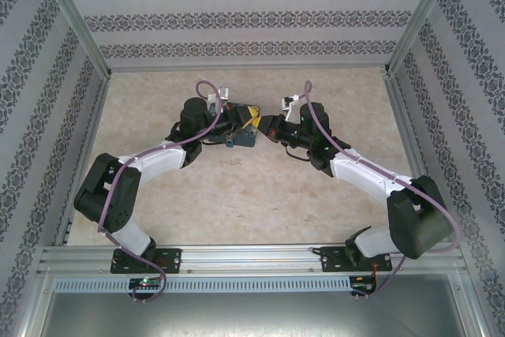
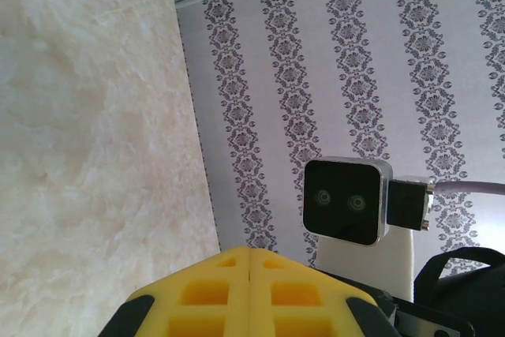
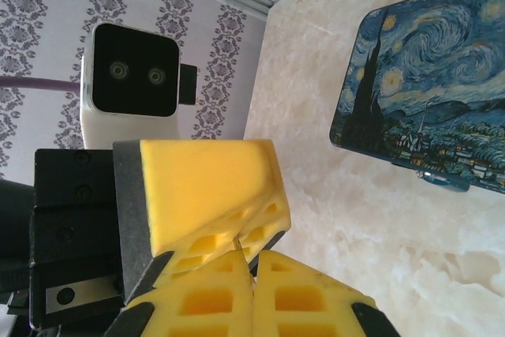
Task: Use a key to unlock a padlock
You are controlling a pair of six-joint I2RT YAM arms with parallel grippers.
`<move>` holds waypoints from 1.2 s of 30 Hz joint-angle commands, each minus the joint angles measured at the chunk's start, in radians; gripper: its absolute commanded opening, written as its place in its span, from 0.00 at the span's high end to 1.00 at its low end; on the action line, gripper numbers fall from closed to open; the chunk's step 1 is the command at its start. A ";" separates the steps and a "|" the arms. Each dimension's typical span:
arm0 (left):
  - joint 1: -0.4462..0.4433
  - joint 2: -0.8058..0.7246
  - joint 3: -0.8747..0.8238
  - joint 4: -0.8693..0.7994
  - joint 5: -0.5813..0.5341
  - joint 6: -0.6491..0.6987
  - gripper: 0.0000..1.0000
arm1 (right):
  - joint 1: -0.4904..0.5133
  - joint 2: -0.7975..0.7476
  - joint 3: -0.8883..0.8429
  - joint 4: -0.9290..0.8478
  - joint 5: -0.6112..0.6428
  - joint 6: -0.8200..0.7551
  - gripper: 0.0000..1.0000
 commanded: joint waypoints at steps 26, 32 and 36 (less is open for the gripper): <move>0.131 0.024 0.848 -1.404 -0.204 -0.024 0.02 | 0.082 -0.002 -0.001 -0.384 0.321 -0.463 1.00; 0.129 0.093 1.084 -1.574 -0.205 -0.073 0.00 | 0.096 0.080 0.033 -0.363 0.280 -0.450 1.00; 0.131 0.123 1.158 -1.571 -0.176 -0.088 0.00 | 0.122 0.170 0.062 -0.306 0.219 -0.368 1.00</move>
